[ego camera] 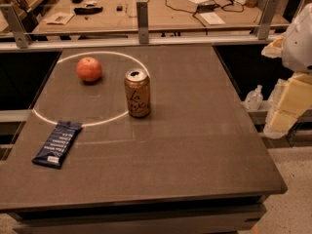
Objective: Knock orange can over
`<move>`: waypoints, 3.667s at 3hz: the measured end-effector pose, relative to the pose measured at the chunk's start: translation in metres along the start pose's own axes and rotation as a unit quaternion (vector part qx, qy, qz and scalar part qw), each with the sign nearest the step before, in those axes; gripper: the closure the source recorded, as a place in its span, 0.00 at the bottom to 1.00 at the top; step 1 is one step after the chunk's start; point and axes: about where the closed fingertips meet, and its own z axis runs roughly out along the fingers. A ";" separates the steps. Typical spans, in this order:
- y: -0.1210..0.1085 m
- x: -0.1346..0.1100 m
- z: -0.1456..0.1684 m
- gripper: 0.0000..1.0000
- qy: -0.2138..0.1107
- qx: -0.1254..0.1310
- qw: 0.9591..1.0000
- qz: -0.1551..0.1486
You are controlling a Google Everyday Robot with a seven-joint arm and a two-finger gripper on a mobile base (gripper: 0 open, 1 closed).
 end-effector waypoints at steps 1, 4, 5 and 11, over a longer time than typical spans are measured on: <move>0.000 0.000 0.000 0.00 0.000 0.000 1.000 0.000; 0.003 0.011 -0.004 0.00 -0.171 0.000 0.971 0.164; 0.004 0.012 -0.010 0.00 -0.248 0.023 0.941 0.229; -0.033 -0.031 0.082 0.00 -0.505 0.030 0.846 0.169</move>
Offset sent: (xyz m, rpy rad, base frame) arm -0.0044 -0.0047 0.0022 0.2484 -0.0005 -0.1042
